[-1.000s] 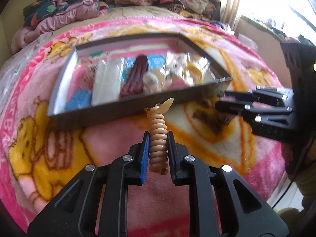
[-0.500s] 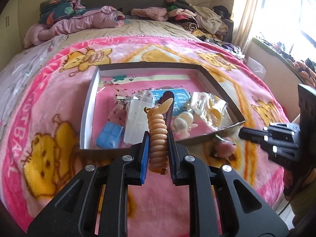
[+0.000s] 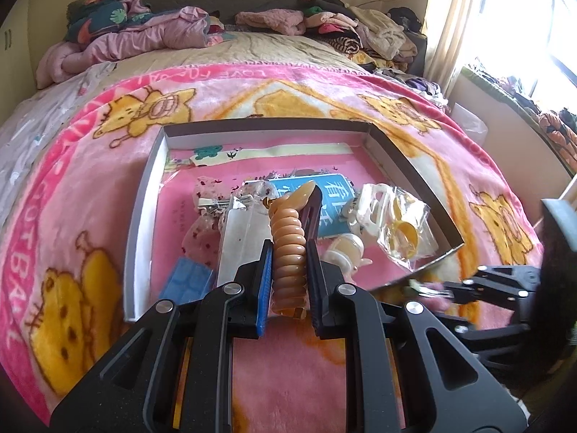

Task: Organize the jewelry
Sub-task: 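Carry the spiral tie into the box with left tool while right tool carries the pom-pom clip, then open both tools to release the items and withdraw from the box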

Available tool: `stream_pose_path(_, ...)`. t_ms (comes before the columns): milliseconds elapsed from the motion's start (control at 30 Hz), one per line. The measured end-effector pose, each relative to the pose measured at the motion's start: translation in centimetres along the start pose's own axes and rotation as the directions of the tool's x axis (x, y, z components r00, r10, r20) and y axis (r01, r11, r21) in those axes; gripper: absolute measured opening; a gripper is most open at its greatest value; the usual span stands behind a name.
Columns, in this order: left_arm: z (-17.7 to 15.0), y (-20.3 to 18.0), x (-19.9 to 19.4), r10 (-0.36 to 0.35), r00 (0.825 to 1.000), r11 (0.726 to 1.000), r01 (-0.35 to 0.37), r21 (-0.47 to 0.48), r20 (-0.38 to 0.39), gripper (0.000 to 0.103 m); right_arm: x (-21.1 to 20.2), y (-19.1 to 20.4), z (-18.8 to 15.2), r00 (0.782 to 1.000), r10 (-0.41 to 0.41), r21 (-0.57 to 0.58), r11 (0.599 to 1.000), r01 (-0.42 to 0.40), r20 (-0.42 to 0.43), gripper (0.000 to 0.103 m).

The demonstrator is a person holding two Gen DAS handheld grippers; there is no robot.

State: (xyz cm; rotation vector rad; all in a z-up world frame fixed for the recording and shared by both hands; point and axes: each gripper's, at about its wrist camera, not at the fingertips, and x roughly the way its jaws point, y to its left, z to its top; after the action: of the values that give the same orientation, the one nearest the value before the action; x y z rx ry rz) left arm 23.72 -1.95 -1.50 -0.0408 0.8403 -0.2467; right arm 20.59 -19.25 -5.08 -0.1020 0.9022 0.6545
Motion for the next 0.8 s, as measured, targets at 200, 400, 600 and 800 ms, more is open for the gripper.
stream_pose_path(200, -0.5, 0.3, 1.1, -0.003, 1.0, 1.0, 0.003, 0.003, -0.016, 0.011, -2.4, -1.1, 2.0, 0.994, -0.057, 0.018, 0.998, 0.055, 0.097, 0.028)
stream_pose_path(400, -0.6, 0.6, 1.4, -0.002, 1.0, 1.0, 0.002, -0.003, -0.015, 0.011, -1.5, -3.3, 3.4, 0.984, -0.141, 0.081, 0.988, 0.132, 0.108, 0.028)
stream_pose_path(600, -0.5, 1.3, 1.4, 0.003, 1.0, 1.0, -0.003, -0.018, -0.011, 0.025, -0.6, -4.4, 3.5, 0.98, -0.177, 0.103, 0.981, 0.167, 0.096, 0.034)
stream_pose_path(800, -0.4, 1.4, 0.4, 0.001, 1.0, 1.0, -0.001, -0.027, 0.005, 0.035, -2.1, -3.9, 3.3, 0.974, -0.187, 0.103, 0.979, 0.174, 0.13, 0.058)
